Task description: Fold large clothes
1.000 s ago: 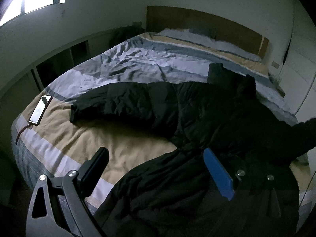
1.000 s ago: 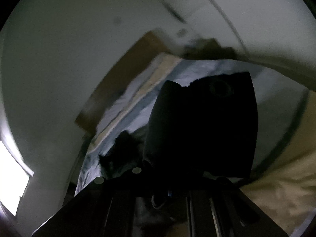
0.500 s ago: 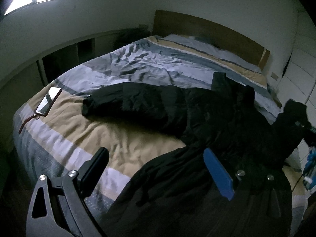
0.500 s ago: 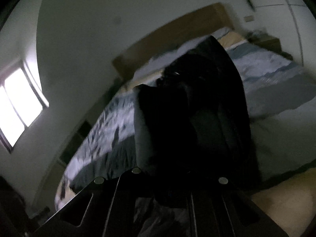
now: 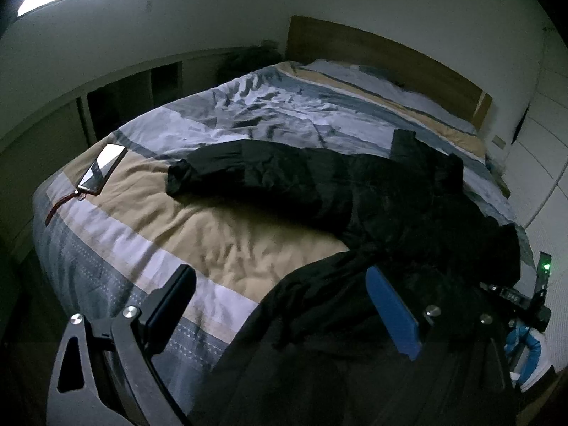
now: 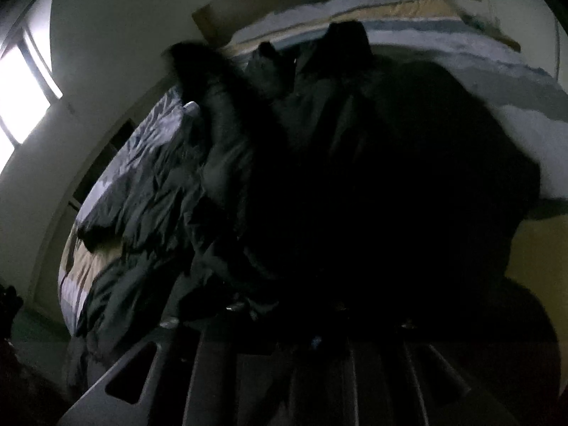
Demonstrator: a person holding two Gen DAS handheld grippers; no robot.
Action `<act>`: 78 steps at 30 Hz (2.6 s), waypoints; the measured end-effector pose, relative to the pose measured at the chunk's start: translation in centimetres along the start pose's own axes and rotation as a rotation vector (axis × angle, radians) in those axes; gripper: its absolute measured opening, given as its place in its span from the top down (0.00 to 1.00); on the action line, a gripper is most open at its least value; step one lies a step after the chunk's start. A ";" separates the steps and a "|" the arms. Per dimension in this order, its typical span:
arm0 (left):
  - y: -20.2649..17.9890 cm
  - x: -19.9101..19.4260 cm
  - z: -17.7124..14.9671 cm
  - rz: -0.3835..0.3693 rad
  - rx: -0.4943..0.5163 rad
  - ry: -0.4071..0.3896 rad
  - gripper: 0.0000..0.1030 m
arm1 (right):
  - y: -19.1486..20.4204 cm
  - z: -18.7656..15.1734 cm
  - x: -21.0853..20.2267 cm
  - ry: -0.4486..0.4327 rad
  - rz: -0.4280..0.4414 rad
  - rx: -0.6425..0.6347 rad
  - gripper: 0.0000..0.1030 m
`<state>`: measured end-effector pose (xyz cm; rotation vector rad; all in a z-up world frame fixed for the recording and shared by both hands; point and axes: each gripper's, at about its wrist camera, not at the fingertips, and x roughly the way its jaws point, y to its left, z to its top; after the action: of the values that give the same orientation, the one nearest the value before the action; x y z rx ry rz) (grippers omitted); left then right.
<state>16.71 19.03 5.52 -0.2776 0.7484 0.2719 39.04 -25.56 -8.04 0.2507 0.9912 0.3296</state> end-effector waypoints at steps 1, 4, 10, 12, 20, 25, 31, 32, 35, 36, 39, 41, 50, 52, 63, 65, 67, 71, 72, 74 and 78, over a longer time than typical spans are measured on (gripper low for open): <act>-0.3 -0.2 0.0 -0.005 0.007 -0.002 0.05 | 0.2 0.0 0.1 0.005 0.005 -0.005 0.66; -1.6 -1.2 -0.2 -0.030 0.030 -0.010 0.05 | 0.8 -0.4 -0.8 0.016 0.046 -0.021 0.49; -5.4 -3.0 -0.5 -0.097 0.079 -0.012 0.05 | 2.9 -2.1 -3.3 0.022 0.089 -0.092 0.46; -7.1 -3.5 -0.7 -0.105 0.106 -0.017 0.05 | 2.4 -2.4 -4.9 0.002 0.104 -0.082 0.46; -17.3 -1.7 0.0 -0.194 0.228 0.006 0.05 | -2.4 0.1 -10.9 -0.112 -0.037 -0.055 0.46; -26.5 3.1 0.5 -0.232 0.310 0.028 0.05 | -5.1 3.5 -11.8 -0.167 -0.099 -0.025 0.46; -36.5 10.3 0.9 -0.267 0.353 0.031 0.05 | -6.6 7.4 -8.7 -0.171 -0.141 -0.043 0.46; -37.6 11.5 1.0 -0.270 0.349 0.035 0.05 | -6.9 7.9 -8.0 -0.168 -0.147 -0.041 0.46; -40.2 15.7 0.6 -0.260 0.346 0.066 0.05 | -8.0 8.9 -5.6 -0.150 -0.152 -0.034 0.46; -40.7 17.2 0.3 -0.251 0.348 0.085 0.05 | -8.3 9.1 -4.8 -0.141 -0.151 -0.032 0.46; -40.9 21.2 -1.1 -0.201 0.362 0.148 0.05 | -9.3 8.6 -2.3 -0.103 -0.145 -0.032 0.46; -39.8 23.1 -2.7 -0.188 0.358 0.201 0.05 | -10.0 7.9 -0.7 -0.081 -0.150 -0.037 0.46; -35.2 20.9 -3.9 -0.149 0.357 0.201 0.05 | -11.4 6.3 -0.7 -0.066 -0.300 -0.056 0.46; -35.1 19.1 -3.6 -0.136 0.370 0.151 0.05 | -10.4 6.1 -2.3 -0.098 -0.330 -0.074 0.46; -31.3 14.2 -4.2 -0.105 0.394 0.164 0.05 | -5.8 0.5 -6.4 -0.045 -0.297 -0.019 0.44; -29.7 11.7 -3.6 -0.133 0.372 0.137 0.05 | -5.4 0.1 -7.5 -0.056 -0.297 -0.013 0.44; -28.2 9.2 -3.1 -0.164 0.359 0.113 0.05 | -4.6 -0.7 -9.8 -0.083 -0.287 -0.008 0.44; -23.9 3.6 -2.5 -0.208 0.339 0.056 0.05 | -2.5 -2.7 -15.4 -0.161 -0.287 -0.002 0.43; -22.6 2.3 -2.5 -0.210 0.335 0.053 0.05 | -1.9 -3.5 -17.2 -0.188 -0.288 0.004 0.42; -20.3 0.3 -2.5 -0.215 0.326 0.044 0.05 | -1.2 -4.5 -19.5 -0.219 -0.295 0.012 0.41; -15.6 -3.5 -2.8 -0.201 0.299 0.015 0.05 | 0.4 -7.4 -23.8 -0.275 -0.298 0.031 0.39</act>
<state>17.80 3.12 8.35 -0.0698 0.7585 -0.0339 20.71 -33.90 6.60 0.1678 0.7486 0.0067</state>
